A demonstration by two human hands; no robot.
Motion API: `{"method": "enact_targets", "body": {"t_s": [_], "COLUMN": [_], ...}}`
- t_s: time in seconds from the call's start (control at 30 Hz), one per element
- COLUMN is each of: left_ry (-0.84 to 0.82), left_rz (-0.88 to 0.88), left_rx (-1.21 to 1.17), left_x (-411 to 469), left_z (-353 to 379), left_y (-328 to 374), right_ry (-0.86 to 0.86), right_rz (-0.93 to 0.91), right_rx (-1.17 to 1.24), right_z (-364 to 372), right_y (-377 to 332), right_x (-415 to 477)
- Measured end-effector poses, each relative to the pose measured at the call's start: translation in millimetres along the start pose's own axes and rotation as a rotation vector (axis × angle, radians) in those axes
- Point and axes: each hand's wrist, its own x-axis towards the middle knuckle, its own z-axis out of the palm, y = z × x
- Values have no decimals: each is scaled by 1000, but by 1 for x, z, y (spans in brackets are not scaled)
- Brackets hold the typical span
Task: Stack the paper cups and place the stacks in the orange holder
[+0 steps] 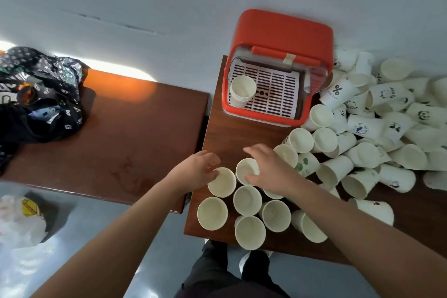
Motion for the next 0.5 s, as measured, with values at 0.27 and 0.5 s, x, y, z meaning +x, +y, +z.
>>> {"method": "enact_targets", "body": {"t_s": [0.27,0.5], "left_ry": [153,437], "left_rz": [-43,-187], "left_rx": [161,-95], "left_x": [-7,-6], "left_z": [5,-19], "left_y": [8,13], "right_ry": [22,62], "right_rz": [19,45], "right_rx": [-99,-124], "right_z": [26,35], "right_y": [3,-2], "right_x": [-2,8]}}
